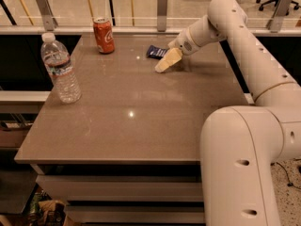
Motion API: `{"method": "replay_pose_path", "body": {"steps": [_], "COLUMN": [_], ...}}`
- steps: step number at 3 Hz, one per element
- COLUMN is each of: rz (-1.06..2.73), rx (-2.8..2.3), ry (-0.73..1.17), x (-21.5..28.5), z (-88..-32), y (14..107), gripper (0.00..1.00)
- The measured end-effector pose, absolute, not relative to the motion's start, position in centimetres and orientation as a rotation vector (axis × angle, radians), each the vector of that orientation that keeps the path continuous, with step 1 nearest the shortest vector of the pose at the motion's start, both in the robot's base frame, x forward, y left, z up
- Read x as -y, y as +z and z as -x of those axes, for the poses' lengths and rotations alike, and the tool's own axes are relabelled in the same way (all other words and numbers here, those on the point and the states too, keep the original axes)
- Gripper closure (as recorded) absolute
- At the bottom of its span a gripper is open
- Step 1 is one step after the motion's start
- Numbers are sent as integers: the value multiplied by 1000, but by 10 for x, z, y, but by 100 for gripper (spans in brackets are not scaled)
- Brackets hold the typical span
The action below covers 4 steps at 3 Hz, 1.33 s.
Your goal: Move rxbar blueberry near water bottle
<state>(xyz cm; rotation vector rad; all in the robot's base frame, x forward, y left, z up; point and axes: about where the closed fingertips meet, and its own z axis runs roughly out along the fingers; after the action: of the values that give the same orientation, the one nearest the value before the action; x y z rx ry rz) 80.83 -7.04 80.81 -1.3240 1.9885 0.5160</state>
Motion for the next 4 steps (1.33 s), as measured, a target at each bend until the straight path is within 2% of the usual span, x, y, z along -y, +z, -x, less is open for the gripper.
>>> {"method": "replay_pose_path", "body": {"steps": [2,3,4], "rz": [1324,1325,1325], "rx": [-1988,-1988,-1989], "ry": [516,516,517], "x": [70,70,70], "z": [-808,-808,-808], "y": [816,821,822], "gripper": [88,100,100]}}
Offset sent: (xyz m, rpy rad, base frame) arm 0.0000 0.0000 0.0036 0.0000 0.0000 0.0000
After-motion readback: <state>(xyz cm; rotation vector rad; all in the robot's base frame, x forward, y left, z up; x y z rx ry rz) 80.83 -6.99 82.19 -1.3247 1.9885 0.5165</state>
